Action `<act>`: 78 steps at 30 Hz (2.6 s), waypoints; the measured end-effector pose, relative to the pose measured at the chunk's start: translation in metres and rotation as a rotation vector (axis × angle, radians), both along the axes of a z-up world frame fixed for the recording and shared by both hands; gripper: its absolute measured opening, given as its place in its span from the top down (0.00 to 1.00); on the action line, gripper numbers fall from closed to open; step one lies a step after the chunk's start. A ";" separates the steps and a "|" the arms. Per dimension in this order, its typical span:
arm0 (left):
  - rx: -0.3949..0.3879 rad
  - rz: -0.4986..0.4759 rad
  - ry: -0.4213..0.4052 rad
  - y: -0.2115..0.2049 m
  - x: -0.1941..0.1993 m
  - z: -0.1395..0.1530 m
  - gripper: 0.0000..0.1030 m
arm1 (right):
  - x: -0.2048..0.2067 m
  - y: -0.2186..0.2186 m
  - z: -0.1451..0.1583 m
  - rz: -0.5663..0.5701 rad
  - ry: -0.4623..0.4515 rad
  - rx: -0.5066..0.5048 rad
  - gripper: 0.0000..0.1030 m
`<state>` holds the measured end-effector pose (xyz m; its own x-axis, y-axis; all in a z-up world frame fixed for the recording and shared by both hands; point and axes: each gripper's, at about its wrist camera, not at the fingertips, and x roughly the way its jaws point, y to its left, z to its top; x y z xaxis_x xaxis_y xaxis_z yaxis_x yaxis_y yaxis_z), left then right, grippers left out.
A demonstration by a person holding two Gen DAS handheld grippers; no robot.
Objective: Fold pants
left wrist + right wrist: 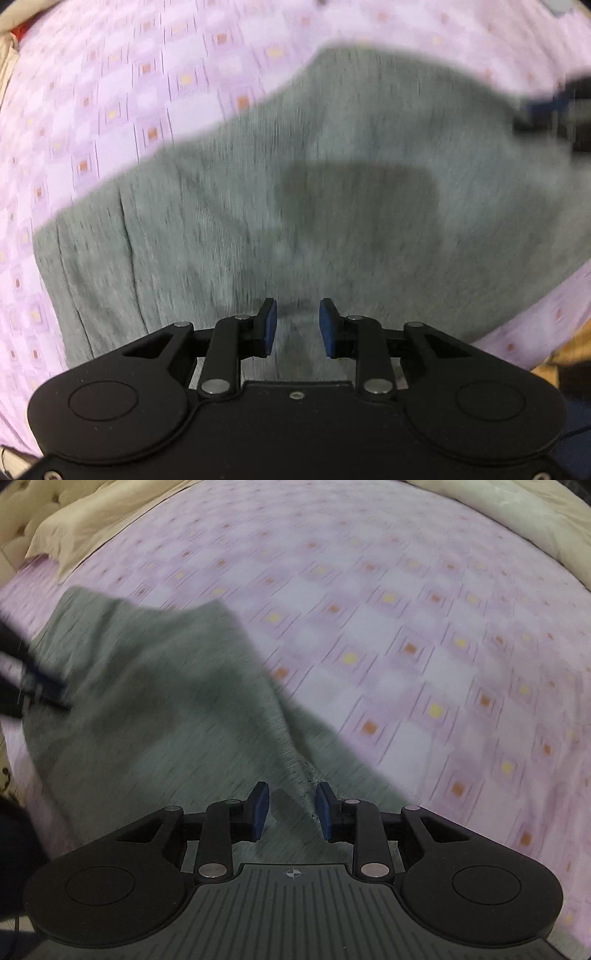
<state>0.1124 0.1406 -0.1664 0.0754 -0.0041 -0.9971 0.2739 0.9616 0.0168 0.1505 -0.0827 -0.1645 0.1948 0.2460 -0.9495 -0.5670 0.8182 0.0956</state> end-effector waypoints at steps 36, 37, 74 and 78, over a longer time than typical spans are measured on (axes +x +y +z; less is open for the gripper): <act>0.116 0.275 -0.243 -0.013 0.121 0.008 0.44 | 0.033 0.033 0.007 -0.042 -0.265 0.090 0.72; 0.111 0.281 -0.266 -0.012 0.118 0.017 0.44 | 0.025 0.031 0.011 -0.044 -0.276 0.100 0.72; 0.095 -0.031 -0.155 -0.015 -0.007 -0.022 0.37 | -0.144 -0.178 0.054 -1.140 -0.193 -0.130 0.71; 0.102 0.031 -0.182 -0.022 -0.006 -0.013 0.38 | -0.159 -0.230 0.050 -1.258 -0.240 -0.101 0.70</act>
<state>0.1064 0.1185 -0.1791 0.2533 0.1012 -0.9621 0.2275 0.9604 0.1609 -0.0081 -0.3129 -0.1147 0.4072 -0.3012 -0.8623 0.6024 0.7981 0.0057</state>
